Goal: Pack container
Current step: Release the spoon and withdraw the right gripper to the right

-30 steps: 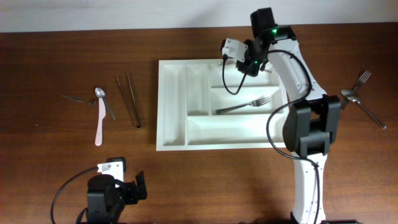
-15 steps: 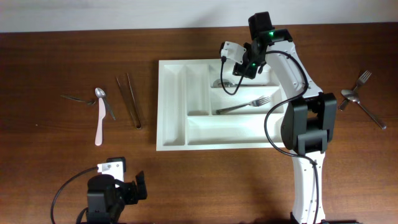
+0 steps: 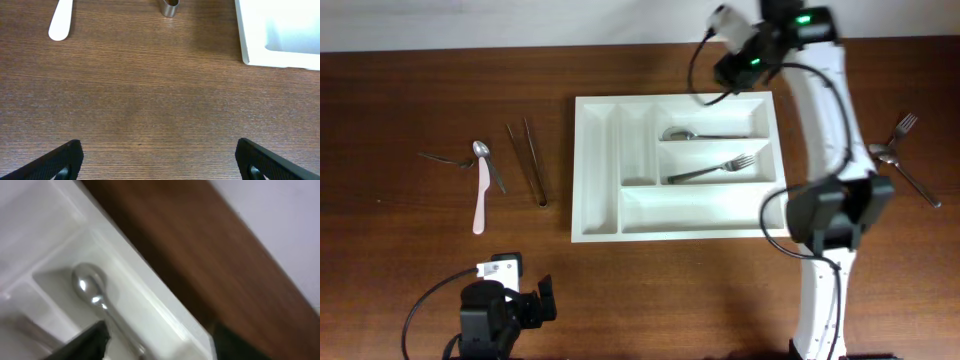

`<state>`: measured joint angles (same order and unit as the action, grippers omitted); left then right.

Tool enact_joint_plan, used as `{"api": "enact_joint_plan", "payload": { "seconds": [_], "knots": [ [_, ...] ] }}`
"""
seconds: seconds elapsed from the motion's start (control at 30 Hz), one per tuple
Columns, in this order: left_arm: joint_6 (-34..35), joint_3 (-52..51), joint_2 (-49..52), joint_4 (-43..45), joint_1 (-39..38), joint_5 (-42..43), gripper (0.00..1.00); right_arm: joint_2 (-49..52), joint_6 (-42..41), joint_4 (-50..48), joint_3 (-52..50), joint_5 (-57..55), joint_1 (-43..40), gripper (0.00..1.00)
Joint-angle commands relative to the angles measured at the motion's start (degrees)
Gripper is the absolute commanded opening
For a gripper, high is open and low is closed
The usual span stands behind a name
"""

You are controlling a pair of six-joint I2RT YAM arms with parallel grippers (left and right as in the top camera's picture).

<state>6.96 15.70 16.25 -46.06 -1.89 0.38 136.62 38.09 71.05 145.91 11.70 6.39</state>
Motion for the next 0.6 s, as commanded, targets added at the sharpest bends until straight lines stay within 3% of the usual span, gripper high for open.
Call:
{"api": "enact_joint_plan", "payload": {
  "seconds": [0.0, 0.3, 0.57],
  "knots": [
    [0.5, 0.8, -0.1, 0.1, 0.2, -0.2, 0.99, -9.2, -8.9, 7.1, 3.8, -2.5, -6.5, 0.92],
    [0.5, 0.8, -0.1, 0.1, 0.2, -0.2, 0.99, -12.6, -21.5, 13.9, 2.1, -1.7, -22.1, 0.96],
    [0.5, 0.8, -0.1, 0.1, 0.2, -0.2, 0.99, -12.6, -27.9, 10.9, -15.1, 0.4, -34.4, 0.99]
  ]
}}
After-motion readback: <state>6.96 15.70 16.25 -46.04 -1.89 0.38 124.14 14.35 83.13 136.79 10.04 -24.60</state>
